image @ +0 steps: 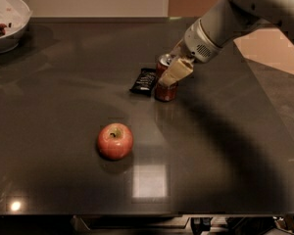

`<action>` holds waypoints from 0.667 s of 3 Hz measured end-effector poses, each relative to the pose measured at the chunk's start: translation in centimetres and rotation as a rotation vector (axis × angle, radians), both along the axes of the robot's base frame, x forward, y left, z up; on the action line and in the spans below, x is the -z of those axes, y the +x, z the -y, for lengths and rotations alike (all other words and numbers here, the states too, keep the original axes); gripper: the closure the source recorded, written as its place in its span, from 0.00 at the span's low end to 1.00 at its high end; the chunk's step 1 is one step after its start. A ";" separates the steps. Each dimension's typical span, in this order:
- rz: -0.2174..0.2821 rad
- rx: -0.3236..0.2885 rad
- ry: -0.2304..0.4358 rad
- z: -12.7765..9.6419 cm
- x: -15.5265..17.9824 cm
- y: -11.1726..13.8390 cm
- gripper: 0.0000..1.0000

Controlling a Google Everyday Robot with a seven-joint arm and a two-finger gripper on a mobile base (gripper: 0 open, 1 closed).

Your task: Move coke can near rxbar chocolate

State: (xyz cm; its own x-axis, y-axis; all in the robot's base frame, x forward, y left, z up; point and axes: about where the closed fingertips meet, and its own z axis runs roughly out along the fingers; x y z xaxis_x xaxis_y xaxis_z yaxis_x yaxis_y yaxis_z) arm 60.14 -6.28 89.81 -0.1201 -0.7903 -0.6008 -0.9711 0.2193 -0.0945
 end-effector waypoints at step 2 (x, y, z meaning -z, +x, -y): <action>-0.002 -0.003 0.000 -0.2 0.1 0.0 0.00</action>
Offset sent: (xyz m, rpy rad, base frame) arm -0.0001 0.0014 -0.0009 -0.0001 0.0016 0.0025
